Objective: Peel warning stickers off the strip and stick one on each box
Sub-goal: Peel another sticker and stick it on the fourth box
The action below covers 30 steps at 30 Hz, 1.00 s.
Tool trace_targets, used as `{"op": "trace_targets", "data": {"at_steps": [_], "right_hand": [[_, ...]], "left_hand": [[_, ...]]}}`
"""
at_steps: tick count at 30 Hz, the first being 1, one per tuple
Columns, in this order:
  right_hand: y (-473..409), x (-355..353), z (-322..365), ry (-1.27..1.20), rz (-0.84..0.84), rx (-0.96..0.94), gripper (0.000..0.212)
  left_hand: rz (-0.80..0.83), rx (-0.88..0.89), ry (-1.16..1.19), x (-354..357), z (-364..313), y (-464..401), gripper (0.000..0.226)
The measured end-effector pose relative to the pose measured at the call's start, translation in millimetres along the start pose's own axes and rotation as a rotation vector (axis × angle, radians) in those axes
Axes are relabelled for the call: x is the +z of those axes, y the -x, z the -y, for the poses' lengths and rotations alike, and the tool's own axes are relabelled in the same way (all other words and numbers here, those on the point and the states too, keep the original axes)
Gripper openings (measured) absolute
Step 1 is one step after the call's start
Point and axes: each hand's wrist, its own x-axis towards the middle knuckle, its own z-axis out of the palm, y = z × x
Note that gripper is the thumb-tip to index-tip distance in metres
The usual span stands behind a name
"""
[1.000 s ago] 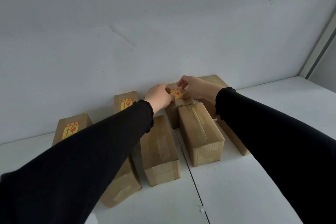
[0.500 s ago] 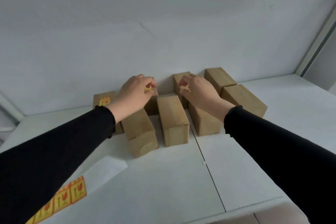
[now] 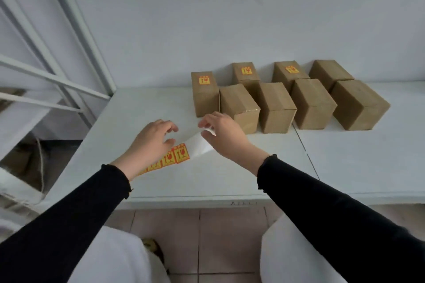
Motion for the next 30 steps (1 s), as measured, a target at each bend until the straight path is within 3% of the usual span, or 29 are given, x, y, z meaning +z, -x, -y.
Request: {"op": "trace_targets", "data": {"at_steps": [5, 13, 18, 25, 30], "right_hand": [[4, 63, 21, -0.071, 0.111, 0.029, 0.025], [0, 100, 4, -0.05, 0.125, 0.116, 0.037], [0, 99, -6, -0.151, 0.072, 0.143, 0.032], [3, 67, 1, -0.291, -0.11, 0.038, 0.021], [9, 49, 0, -0.344, -0.156, 0.035, 0.019]], "left_hand": [[0.143, -0.187, 0.01, 32, 33, 17, 0.041], [0.172, -0.298, -0.075, 52, 35, 4, 0.04], [0.267, -0.335, 0.272, 44, 42, -4, 0.004], [0.189, -0.243, 0.795, 7, 22, 9, 0.013], [0.22, -0.147, 0.841, -4, 9, 14, 0.013]]}}
